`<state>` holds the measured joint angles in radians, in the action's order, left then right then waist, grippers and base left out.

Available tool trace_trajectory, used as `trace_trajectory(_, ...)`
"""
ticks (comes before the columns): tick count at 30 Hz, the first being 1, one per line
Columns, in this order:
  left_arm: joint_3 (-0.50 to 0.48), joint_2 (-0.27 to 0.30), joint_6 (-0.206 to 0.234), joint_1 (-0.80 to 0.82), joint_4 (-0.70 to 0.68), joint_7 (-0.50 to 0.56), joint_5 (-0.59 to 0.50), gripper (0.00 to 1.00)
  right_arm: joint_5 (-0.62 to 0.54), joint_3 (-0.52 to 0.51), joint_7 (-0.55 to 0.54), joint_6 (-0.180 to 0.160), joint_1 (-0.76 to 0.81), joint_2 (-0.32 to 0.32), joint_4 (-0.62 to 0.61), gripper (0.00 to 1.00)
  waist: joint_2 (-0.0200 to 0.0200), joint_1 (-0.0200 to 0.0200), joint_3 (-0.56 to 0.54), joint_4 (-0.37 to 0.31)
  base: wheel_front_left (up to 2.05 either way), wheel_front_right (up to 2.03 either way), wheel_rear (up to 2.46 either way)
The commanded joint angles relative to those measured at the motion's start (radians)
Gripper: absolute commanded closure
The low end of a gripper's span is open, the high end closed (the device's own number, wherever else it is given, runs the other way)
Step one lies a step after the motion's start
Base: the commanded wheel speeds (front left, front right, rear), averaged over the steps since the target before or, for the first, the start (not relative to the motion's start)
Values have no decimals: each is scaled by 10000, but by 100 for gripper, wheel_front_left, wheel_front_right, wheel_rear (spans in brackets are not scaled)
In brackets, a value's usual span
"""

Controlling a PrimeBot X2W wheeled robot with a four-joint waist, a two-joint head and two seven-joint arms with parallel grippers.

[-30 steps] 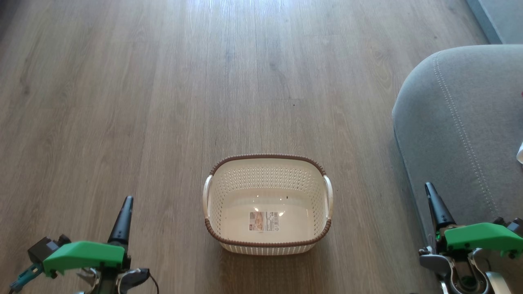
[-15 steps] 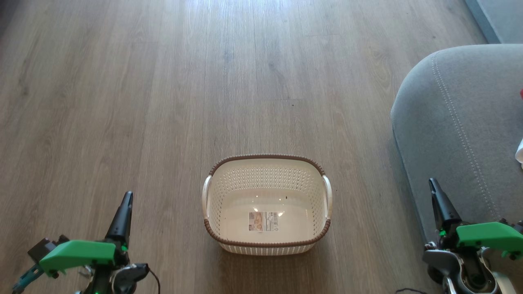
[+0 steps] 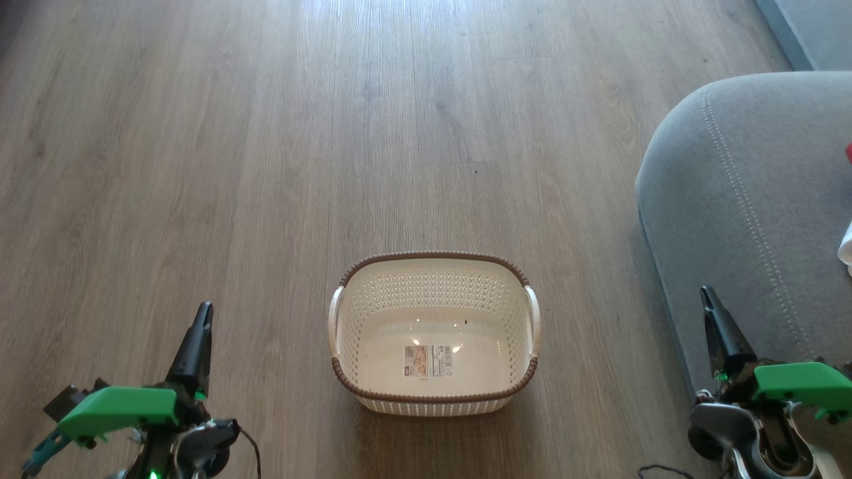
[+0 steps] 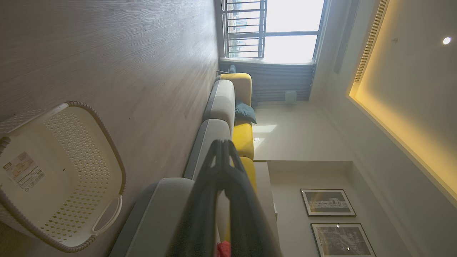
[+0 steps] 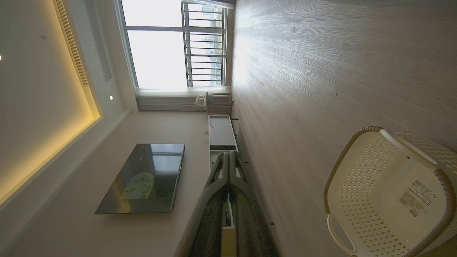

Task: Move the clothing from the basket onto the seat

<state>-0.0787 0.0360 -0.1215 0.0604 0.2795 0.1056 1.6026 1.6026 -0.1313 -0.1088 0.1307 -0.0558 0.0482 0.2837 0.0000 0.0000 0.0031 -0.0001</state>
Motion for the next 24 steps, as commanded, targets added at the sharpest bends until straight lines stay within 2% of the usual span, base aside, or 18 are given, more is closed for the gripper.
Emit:
trace_trajectory(1,-353,143,-92,478,-340,78,59,100,58,172,-46,0,-521,20,-389,100,0,0,0,1,0,0,0)
trace_trajectory(24,-352,143,-92,478,-341,77,60,100,59,173,-45,0,-521,20,-389,100,0,0,0,1,0,0,0)
